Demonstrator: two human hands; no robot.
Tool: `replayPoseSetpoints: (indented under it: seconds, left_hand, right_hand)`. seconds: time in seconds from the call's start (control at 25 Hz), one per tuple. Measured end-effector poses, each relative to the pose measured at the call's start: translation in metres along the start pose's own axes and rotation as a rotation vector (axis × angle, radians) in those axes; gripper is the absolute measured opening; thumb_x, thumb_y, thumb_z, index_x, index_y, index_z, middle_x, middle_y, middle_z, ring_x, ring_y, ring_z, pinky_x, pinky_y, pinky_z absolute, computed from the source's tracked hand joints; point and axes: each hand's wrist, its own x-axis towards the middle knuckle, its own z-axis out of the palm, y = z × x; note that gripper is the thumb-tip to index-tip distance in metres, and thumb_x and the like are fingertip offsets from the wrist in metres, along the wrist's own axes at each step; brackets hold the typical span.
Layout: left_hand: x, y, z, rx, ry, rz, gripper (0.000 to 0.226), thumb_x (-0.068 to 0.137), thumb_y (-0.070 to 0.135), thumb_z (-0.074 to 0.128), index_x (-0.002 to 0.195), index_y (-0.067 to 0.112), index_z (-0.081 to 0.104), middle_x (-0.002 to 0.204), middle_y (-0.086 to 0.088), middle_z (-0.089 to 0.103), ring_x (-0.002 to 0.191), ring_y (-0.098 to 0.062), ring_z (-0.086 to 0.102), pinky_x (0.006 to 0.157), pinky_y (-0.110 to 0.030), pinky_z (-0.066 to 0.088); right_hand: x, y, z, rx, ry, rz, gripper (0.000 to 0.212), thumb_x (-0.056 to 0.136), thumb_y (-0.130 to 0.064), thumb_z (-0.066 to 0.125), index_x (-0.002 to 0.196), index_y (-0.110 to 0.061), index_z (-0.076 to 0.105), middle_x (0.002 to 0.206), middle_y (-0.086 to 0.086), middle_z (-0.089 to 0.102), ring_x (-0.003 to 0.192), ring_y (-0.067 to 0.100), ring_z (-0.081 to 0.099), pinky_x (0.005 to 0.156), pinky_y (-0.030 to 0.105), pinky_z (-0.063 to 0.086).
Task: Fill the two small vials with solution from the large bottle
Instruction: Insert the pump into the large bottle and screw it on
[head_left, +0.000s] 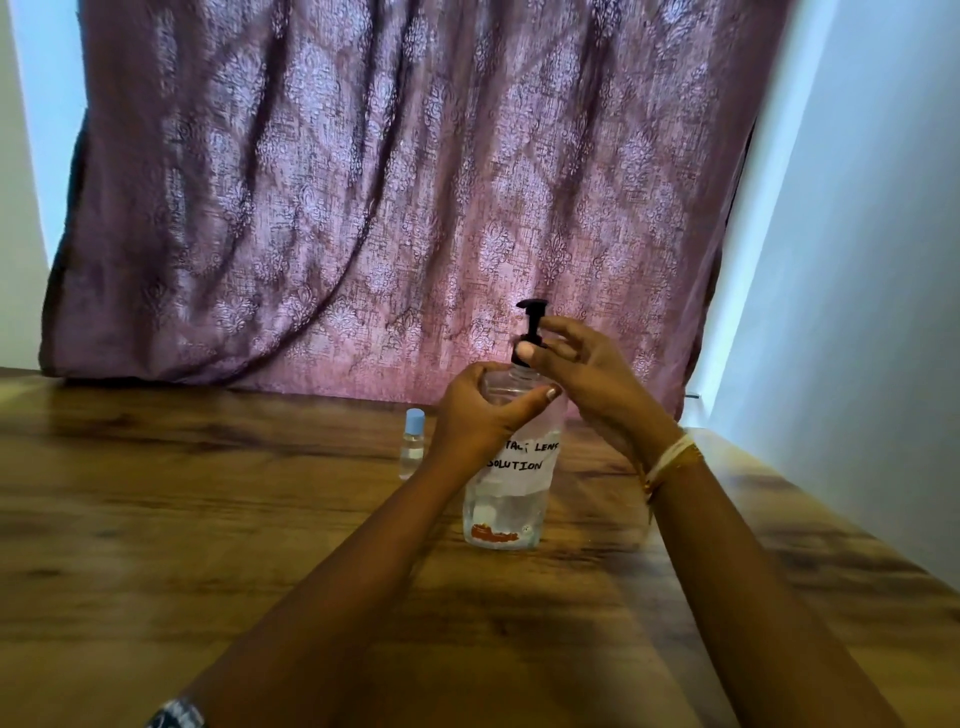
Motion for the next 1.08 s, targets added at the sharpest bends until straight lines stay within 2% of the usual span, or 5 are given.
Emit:
replayPoseSetpoints:
  seconds: [0.12, 0.28, 0.56, 0.76, 1.08]
  left_hand:
    - [-0.003, -0.004, -0.009, 0.058, -0.115, 0.031, 0.057, 0.07, 0.036, 0.082, 0.116, 0.016, 0.055, 0.112, -0.004, 0.067, 0.103, -0.02, 0.066, 0.083, -0.036, 0.056]
    - [-0.003, -0.009, -0.034, 0.077, -0.211, 0.035, 0.09, 0.067, 0.043, 0.077, 0.142, 0.012, 0.039, 0.138, -0.011, 0.05, 0.125, -0.026, 0.051, 0.1, -0.035, 0.049]
    - [-0.007, -0.041, -0.07, 0.123, 0.34, -0.115, 0.054, 0.071, 0.026, 0.083, 0.11, 0.006, 0.051, 0.096, -0.005, 0.052, 0.086, -0.019, 0.052, 0.066, -0.028, 0.047]
    - [-0.016, -0.076, -0.076, 0.227, 0.122, -0.461, 0.056, 0.066, 0.003, 0.083, 0.111, 0.009, 0.048, 0.104, -0.008, 0.061, 0.094, -0.027, 0.064, 0.075, -0.044, 0.059]
    - [-0.005, -0.106, -0.073, 0.734, 0.138, -0.178, 0.01, 0.087, 0.013, 0.054, 0.092, 0.019, 0.062, 0.084, -0.004, 0.066, 0.077, -0.022, 0.059, 0.063, -0.029, 0.042]
  right_hand:
    - [-0.025, 0.02, -0.011, 0.299, -0.117, 0.21, 0.086, 0.07, -0.011, 0.071, 0.146, -0.019, 0.033, 0.137, 0.013, 0.052, 0.124, 0.032, 0.055, 0.093, 0.045, 0.052]
    - [-0.044, 0.044, -0.002, -0.045, -0.19, 0.179, 0.09, 0.066, -0.001, 0.082, 0.14, -0.019, 0.034, 0.133, 0.014, 0.056, 0.116, 0.029, 0.062, 0.093, 0.049, 0.056]
    - [-0.029, 0.09, 0.002, -0.294, -0.133, 0.142, 0.05, 0.066, -0.014, 0.087, 0.112, -0.013, 0.065, 0.105, 0.003, 0.075, 0.089, 0.01, 0.073, 0.071, 0.024, 0.061]
    - [0.004, 0.11, 0.001, -0.278, -0.024, 0.175, 0.05, 0.066, -0.011, 0.087, 0.111, -0.013, 0.065, 0.111, 0.008, 0.072, 0.093, 0.015, 0.071, 0.075, 0.026, 0.06]
    - [0.02, 0.141, 0.011, -0.001, 0.059, 0.188, 0.056, 0.071, 0.004, 0.08, 0.122, 0.0, 0.057, 0.111, 0.011, 0.07, 0.095, 0.014, 0.072, 0.074, 0.026, 0.06]
